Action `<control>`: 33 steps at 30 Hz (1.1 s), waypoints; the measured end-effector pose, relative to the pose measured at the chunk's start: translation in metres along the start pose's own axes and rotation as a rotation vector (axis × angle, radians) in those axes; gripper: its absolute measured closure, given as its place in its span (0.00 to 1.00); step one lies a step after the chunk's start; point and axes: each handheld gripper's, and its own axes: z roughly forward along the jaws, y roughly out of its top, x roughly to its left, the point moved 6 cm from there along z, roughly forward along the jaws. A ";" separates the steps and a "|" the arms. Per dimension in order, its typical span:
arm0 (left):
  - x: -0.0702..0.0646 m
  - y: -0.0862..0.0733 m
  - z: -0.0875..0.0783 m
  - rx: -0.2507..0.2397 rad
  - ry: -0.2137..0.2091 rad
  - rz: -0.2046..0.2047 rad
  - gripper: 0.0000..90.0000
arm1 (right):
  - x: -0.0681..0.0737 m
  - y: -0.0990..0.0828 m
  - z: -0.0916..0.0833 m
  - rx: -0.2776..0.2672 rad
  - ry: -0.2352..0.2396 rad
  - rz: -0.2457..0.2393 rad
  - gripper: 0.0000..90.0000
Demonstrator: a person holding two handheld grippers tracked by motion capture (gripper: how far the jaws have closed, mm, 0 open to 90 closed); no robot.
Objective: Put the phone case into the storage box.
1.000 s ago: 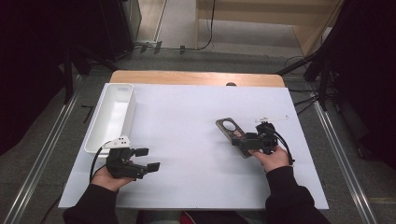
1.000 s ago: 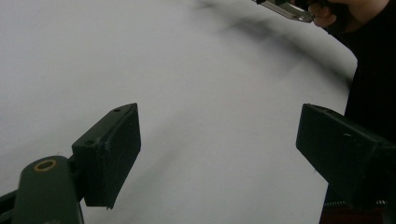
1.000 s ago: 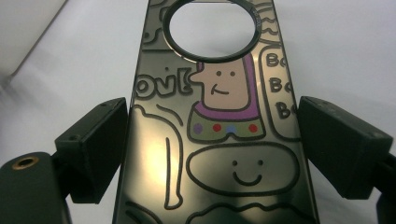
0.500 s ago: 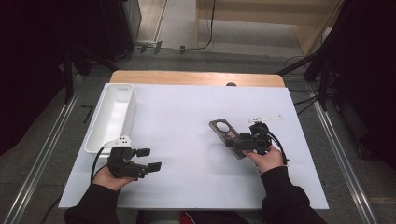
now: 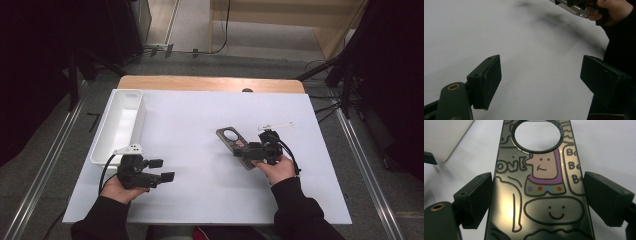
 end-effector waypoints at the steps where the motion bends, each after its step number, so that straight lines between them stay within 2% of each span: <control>1: 0.000 0.001 0.000 0.003 0.004 -0.003 0.19 | 0.001 0.000 0.001 0.005 0.003 0.002 0.12; 5: 0.000 0.004 0.002 0.011 0.010 -0.009 0.19 | 0.004 0.003 0.006 0.001 0.016 0.017 0.12; 9: 0.000 0.008 0.004 0.003 0.017 -0.006 0.19 | 0.007 0.006 0.010 0.001 -0.004 0.004 0.12; 18: 0.001 0.018 0.008 0.013 0.035 -0.015 0.19 | 0.012 0.012 0.016 -0.006 0.003 0.025 0.12; 23: 0.001 0.024 0.008 -0.007 0.027 -0.014 0.19 | 0.015 0.014 0.020 -0.018 0.013 0.044 0.12; 24: 0.001 0.025 0.008 -0.012 0.019 -0.024 0.19 | 0.016 0.015 0.021 -0.018 0.011 0.044 0.12; 33: 0.002 0.036 0.013 0.009 0.041 -0.034 0.19 | 0.027 0.016 0.028 -0.040 0.014 0.044 0.12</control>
